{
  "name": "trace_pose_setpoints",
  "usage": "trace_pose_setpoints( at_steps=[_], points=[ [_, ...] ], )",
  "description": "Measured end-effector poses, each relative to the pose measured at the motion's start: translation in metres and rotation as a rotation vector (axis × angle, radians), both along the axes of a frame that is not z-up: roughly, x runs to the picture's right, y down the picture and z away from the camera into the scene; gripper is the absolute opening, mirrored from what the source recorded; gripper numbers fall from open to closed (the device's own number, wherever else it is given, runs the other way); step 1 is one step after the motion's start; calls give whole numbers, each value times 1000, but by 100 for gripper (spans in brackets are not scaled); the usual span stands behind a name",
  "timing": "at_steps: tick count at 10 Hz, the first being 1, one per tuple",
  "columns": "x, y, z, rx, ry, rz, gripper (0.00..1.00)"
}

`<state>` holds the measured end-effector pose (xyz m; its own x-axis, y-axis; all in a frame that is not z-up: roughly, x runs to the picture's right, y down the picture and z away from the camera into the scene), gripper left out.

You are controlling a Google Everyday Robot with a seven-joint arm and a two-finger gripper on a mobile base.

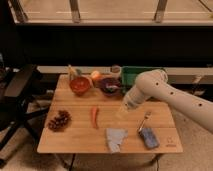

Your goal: Place pepper in table surface

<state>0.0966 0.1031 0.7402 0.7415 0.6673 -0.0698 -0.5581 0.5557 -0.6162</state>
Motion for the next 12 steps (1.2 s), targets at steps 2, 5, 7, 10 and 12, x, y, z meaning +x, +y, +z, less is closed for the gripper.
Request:
trace_pose_setpoints(
  at_steps=[2, 5, 7, 10, 12],
  points=[
    [-11, -20, 15, 32, 2, 75, 65],
    [-29, -35, 34, 50, 20, 162, 65],
    [-42, -30, 43, 40, 15, 210, 65],
    [-41, -30, 43, 40, 16, 212, 65],
    [-45, -29, 43, 37, 13, 204, 65]
  ],
)
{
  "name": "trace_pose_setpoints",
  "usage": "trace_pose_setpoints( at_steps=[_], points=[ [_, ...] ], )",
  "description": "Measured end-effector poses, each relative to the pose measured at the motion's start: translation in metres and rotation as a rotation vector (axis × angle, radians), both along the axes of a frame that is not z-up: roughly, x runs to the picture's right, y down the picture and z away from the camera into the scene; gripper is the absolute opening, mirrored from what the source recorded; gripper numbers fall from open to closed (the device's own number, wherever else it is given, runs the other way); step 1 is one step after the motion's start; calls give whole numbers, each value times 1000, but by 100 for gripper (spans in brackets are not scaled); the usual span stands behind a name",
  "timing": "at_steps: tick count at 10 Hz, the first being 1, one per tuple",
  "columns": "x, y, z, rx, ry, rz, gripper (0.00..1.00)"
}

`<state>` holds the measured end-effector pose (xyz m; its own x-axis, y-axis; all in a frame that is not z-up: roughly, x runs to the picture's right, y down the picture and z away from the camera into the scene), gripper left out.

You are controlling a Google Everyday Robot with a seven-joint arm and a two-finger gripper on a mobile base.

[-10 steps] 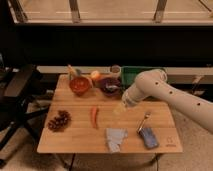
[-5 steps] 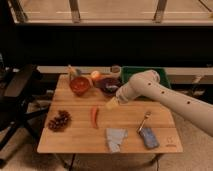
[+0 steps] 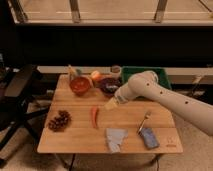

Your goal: Place pepper in table surface

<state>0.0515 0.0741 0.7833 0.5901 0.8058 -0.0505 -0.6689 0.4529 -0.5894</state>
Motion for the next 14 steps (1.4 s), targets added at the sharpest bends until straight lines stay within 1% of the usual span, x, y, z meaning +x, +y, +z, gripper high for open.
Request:
trace_pose_setpoints(
  at_steps=[2, 3, 4, 5, 6, 10, 13, 14],
  points=[
    [-11, 11, 5, -11, -5, -9, 65],
    [-26, 17, 8, -10, -8, -17, 65],
    [-47, 26, 15, -4, -10, -29, 65],
    [-62, 36, 23, -5, -13, -39, 65],
    [-70, 46, 31, -10, -15, -46, 65],
    [-94, 71, 52, -54, -20, -63, 65],
    [-105, 85, 62, -87, -15, -59, 65],
    [-114, 95, 68, -105, -15, -61, 65]
  ],
)
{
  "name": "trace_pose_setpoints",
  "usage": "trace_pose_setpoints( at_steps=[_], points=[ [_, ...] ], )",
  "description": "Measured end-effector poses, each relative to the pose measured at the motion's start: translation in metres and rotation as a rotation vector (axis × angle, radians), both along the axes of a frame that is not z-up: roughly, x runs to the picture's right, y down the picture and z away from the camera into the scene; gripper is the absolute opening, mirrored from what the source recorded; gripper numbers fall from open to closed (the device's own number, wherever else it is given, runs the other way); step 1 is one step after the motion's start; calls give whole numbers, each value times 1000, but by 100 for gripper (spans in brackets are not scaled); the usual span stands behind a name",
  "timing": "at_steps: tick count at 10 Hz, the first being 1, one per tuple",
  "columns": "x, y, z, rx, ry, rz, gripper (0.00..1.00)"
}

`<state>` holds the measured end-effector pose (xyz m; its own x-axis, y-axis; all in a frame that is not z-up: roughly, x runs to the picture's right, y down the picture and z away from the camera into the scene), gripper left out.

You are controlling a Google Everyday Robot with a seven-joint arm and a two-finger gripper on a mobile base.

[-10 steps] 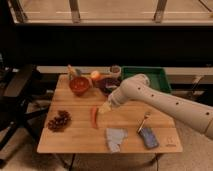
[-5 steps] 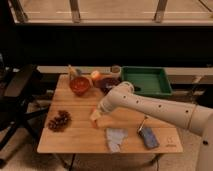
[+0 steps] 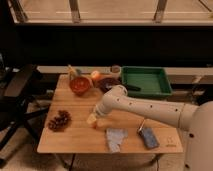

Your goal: Place pepper in table surface

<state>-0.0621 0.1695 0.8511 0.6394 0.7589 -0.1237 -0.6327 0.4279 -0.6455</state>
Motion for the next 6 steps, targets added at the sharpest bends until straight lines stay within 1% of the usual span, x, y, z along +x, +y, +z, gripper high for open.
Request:
trace_pose_setpoints(
  at_steps=[2, 3, 5, 6],
  points=[
    [-18, 14, 9, -30, -1, 4, 65],
    [-22, 19, 11, -39, -3, 2, 64],
    [-19, 18, 9, -41, 1, -1, 56],
    [-13, 19, 7, -47, 7, -2, 30]
  ],
)
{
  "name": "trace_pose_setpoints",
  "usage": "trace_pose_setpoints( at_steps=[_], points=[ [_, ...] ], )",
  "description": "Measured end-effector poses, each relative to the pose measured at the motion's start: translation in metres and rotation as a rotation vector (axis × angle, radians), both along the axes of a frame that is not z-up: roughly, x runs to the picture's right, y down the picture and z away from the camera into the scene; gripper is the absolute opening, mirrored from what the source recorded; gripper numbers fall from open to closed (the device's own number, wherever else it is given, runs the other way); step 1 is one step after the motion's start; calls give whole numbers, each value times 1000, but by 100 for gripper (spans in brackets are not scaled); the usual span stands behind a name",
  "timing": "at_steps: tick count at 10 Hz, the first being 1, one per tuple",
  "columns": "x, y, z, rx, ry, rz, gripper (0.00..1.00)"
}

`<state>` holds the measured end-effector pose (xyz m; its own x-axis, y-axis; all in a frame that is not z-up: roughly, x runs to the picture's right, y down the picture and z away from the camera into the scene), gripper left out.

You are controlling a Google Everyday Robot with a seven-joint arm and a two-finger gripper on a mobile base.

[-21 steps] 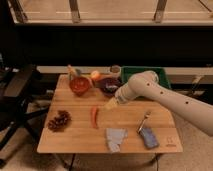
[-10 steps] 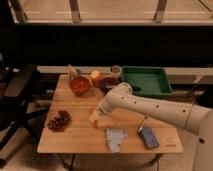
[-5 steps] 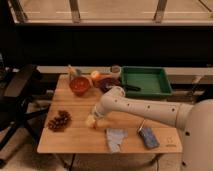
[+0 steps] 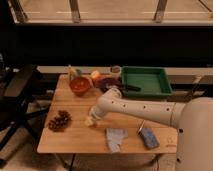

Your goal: Place pepper in table surface

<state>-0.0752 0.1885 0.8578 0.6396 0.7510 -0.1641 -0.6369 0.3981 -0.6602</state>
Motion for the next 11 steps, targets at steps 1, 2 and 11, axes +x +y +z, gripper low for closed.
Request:
trace_pose_setpoints(
  at_steps=[1, 2, 11],
  points=[
    [0, 2, 0, -3, 0, -7, 22],
    [-1, 2, 0, -3, -2, -5, 13],
    [6, -29, -5, -6, -91, 83, 0]
  ],
)
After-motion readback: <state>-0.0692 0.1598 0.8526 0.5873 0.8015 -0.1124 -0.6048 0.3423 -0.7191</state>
